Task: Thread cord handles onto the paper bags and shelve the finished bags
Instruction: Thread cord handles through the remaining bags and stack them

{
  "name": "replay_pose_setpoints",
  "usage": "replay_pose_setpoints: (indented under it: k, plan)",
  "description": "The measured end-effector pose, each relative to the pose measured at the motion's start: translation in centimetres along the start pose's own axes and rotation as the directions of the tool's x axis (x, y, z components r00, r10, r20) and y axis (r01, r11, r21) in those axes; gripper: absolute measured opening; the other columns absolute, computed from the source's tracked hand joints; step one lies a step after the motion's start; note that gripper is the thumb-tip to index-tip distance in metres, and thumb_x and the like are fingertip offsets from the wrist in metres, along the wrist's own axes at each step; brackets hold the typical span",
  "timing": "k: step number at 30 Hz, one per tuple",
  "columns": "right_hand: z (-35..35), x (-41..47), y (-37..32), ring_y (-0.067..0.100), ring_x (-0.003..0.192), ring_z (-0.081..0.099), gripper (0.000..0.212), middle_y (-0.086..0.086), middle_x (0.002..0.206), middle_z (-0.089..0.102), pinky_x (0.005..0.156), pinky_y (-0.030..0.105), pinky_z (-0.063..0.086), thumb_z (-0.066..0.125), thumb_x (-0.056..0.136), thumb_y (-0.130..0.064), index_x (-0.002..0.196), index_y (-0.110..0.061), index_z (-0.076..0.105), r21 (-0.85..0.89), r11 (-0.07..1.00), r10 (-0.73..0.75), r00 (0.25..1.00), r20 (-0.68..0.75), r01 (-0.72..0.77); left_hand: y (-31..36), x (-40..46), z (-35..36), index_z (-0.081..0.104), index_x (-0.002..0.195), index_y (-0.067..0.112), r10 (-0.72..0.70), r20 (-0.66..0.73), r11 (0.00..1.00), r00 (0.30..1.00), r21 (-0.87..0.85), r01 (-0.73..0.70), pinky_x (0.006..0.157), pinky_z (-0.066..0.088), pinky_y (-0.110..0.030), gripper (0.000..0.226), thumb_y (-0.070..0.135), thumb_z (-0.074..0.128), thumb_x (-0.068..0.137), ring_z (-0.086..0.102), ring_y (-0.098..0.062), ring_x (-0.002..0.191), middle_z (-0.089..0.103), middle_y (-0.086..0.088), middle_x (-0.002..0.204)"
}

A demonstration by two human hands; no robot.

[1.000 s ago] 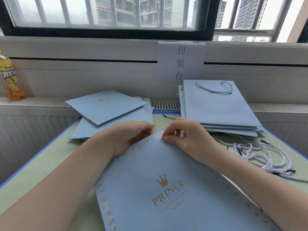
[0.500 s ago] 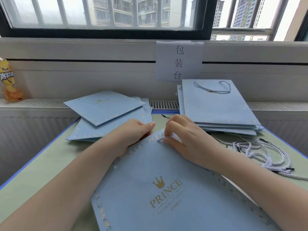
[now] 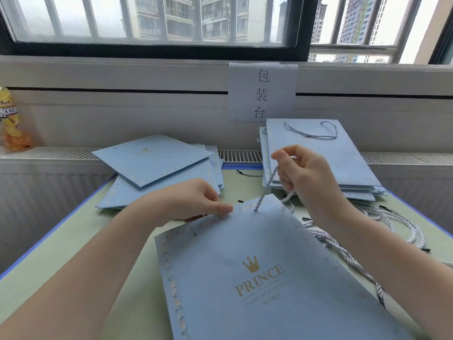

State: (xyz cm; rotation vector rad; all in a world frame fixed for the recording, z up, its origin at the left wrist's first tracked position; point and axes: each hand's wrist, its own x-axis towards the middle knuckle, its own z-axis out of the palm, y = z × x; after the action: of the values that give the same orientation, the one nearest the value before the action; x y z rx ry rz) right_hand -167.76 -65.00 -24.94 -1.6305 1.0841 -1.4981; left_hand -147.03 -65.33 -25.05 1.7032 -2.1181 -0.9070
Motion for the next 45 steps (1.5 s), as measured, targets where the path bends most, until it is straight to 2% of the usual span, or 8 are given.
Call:
replay_pose_setpoints:
  k: [6, 10, 17, 21, 25, 36, 41, 45]
  plan:
    - [-2.1, 0.8, -2.7, 0.010, 0.057, 0.048, 0.022, 0.001, 0.066, 0.059, 0.050, 0.017, 0.042, 0.042, 0.098, -0.006, 0.093, -0.007, 0.063, 0.444, 0.895, 0.043, 0.999, -0.001, -0.038, -0.2, 0.4, 0.7, 0.068, 0.079, 0.018, 0.089, -0.062, 0.995, 0.994, -0.029, -0.091, 0.059, 0.045, -0.020, 0.012, 0.028, 0.074, 0.079, 0.055, -0.009, 0.060, 0.066, 0.002, 0.071]
    - [-1.8, 0.4, -3.4, 0.012, 0.069, 0.062, 0.034, 0.007, 0.087, 0.070, 0.061, 0.020, 0.051, 0.034, 0.094, 0.004, 0.106, -0.007, 0.064, 0.562, 0.818, 0.020, 0.983, 0.182, -0.121, 0.6, 0.8, 2.2, 0.065, 0.078, 0.017, 0.197, -0.178, 0.975, 0.964, -0.072, -0.212, 0.055, 0.042, -0.014, 0.009, 0.020, 0.072, 0.082, 0.053, 0.000, 0.053, 0.064, 0.009, 0.063]
    - [-0.2, -0.7, -2.2, 0.016, 0.086, 0.068, 0.025, 0.008, 0.102, 0.070, 0.076, 0.024, 0.054, 0.048, 0.093, 0.003, 0.111, -0.008, 0.061, 0.355, 0.928, -0.003, 0.951, 0.309, -0.112, 2.4, -0.3, 2.7, 0.057, 0.105, 0.034, 0.372, -0.269, 0.855, 0.889, -0.273, -0.440, 0.078, 0.045, -0.014, 0.043, 0.048, 0.073, 0.067, 0.059, -0.005, 0.089, 0.062, 0.007, 0.095]
    - [0.5, -1.0, -1.7, 0.018, 0.079, 0.067, 0.018, 0.008, 0.092, 0.070, 0.074, 0.024, 0.054, 0.052, 0.089, 0.007, 0.095, -0.006, 0.062, 0.356, 0.930, -0.007, 0.966, 0.260, -0.089, 3.2, -0.9, 2.9, 0.059, 0.107, 0.037, 0.428, -0.217, 0.789, 0.877, -0.384, -0.480, 0.073, 0.046, -0.011, 0.036, 0.039, 0.065, 0.072, 0.063, 0.003, 0.081, 0.070, 0.010, 0.084]
    - [0.7, -0.9, -1.7, 0.019, 0.079, 0.069, 0.015, 0.007, 0.082, 0.069, 0.073, 0.023, 0.054, 0.055, 0.087, 0.008, 0.077, -0.003, 0.057, 0.322, 0.947, -0.061, 0.987, 0.146, 0.011, 3.1, -1.1, 3.5, 0.069, 0.091, 0.012, 0.405, -0.138, 0.810, 0.904, -0.404, -0.425, 0.066, 0.045, -0.012, 0.007, 0.016, 0.064, 0.087, 0.065, -0.003, 0.078, 0.074, -0.002, 0.084]
    - [0.9, -1.3, -2.2, 0.020, 0.081, 0.072, 0.013, 0.019, 0.093, 0.058, 0.075, 0.025, 0.056, 0.058, 0.087, 0.008, 0.086, -0.005, 0.058, 0.111, 0.983, -0.159, 0.981, 0.108, 0.147, 3.3, -1.1, 4.4, 0.066, 0.082, 0.013, 0.419, -0.027, 0.828, 0.908, -0.399, -0.394, 0.069, 0.044, -0.011, 0.013, 0.017, 0.059, 0.092, 0.064, 0.001, 0.083, 0.073, 0.006, 0.086]
    - [-0.5, -0.2, -1.8, 0.017, 0.077, 0.071, 0.012, 0.008, 0.088, 0.060, 0.076, 0.024, 0.057, 0.058, 0.089, 0.005, 0.088, -0.007, 0.060, 0.046, 0.989, -0.136, 0.986, -0.097, 0.141, 2.6, -0.7, 2.9, 0.064, 0.077, 0.013, 0.344, -0.229, 0.851, 0.911, -0.334, -0.405, 0.053, 0.039, -0.016, 0.022, 0.017, 0.052, 0.096, 0.053, -0.007, 0.053, 0.061, 0.007, 0.057]
    - [-1.4, 0.6, -0.7, 0.008, 0.058, 0.064, 0.006, 0.004, 0.074, 0.060, 0.063, 0.027, 0.058, 0.058, 0.091, -0.005, 0.088, -0.006, 0.063, -0.122, 0.992, 0.025, 0.998, -0.066, -0.033, 1.8, -0.3, 1.5, 0.067, 0.079, 0.009, 0.259, -0.415, 0.828, 0.872, -0.369, -0.422, 0.040, 0.024, -0.012, 0.026, 0.017, 0.050, 0.097, 0.026, -0.006, 0.039, 0.035, 0.011, 0.041]
